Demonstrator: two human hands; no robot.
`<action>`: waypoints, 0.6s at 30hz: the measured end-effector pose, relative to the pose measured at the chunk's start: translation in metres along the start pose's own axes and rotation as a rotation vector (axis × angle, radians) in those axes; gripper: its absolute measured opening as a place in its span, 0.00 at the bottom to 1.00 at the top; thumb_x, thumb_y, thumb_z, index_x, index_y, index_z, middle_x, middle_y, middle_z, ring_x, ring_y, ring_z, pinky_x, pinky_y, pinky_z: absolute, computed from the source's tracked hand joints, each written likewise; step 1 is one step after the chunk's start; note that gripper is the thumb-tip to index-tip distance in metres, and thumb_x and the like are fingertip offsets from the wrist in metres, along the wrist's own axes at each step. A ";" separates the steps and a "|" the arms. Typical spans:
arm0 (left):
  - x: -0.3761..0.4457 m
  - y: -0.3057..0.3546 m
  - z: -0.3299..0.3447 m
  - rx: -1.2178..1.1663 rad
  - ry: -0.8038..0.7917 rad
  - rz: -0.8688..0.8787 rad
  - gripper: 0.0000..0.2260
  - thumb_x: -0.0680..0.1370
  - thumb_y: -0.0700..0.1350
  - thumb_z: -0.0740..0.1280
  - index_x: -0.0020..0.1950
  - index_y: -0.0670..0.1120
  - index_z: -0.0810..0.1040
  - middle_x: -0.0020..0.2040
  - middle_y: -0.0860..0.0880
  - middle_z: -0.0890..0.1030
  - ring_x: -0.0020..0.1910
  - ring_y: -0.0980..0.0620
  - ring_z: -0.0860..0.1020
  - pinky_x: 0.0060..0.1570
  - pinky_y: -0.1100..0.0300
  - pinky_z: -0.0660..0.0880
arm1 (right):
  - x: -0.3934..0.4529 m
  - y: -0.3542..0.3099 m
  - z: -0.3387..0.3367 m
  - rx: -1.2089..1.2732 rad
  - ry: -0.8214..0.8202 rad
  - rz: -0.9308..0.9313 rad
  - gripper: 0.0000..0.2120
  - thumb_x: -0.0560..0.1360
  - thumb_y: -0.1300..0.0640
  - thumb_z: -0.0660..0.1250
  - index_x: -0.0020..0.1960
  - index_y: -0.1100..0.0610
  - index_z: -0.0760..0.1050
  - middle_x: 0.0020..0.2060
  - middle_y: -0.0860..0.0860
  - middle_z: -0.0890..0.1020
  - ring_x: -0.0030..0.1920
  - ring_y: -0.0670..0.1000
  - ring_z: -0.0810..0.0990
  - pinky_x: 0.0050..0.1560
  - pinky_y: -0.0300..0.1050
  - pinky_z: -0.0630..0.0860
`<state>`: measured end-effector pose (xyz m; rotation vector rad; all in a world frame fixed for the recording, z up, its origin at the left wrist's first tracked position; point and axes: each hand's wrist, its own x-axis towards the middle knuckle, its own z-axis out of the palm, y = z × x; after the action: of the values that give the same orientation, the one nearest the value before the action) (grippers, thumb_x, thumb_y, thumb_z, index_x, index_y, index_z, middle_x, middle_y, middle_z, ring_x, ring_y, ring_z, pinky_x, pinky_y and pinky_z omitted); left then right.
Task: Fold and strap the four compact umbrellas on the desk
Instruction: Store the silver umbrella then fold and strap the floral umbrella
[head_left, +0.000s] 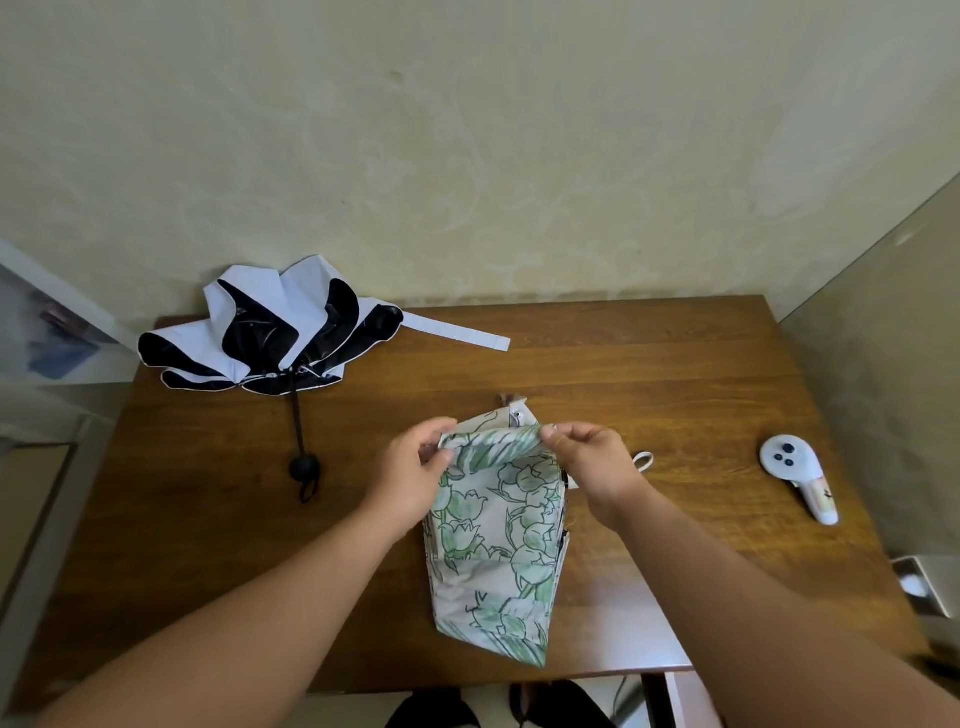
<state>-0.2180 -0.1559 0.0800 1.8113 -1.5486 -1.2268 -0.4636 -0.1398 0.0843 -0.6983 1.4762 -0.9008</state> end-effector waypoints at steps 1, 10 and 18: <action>0.004 0.003 -0.001 -0.026 -0.003 -0.007 0.17 0.81 0.44 0.71 0.66 0.62 0.79 0.55 0.59 0.80 0.53 0.61 0.77 0.48 0.62 0.74 | 0.001 -0.002 0.001 0.005 -0.006 0.004 0.08 0.80 0.58 0.73 0.49 0.64 0.84 0.46 0.58 0.88 0.46 0.54 0.86 0.55 0.52 0.79; 0.016 -0.004 -0.010 -0.457 -0.088 -0.367 0.10 0.79 0.41 0.75 0.55 0.55 0.86 0.50 0.54 0.84 0.46 0.53 0.80 0.48 0.57 0.76 | 0.002 0.001 -0.006 0.021 0.035 0.047 0.09 0.81 0.61 0.71 0.50 0.68 0.83 0.44 0.60 0.88 0.42 0.53 0.86 0.43 0.44 0.81; 0.013 -0.006 -0.009 -0.461 -0.124 -0.335 0.14 0.79 0.38 0.74 0.59 0.56 0.85 0.52 0.50 0.85 0.47 0.52 0.82 0.47 0.60 0.78 | -0.004 0.004 0.001 0.018 0.033 -0.005 0.08 0.81 0.62 0.70 0.47 0.67 0.83 0.45 0.59 0.88 0.43 0.51 0.85 0.43 0.38 0.80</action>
<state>-0.2072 -0.1688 0.0753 1.7432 -0.9281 -1.7130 -0.4619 -0.1346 0.0832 -0.6767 1.4937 -0.9323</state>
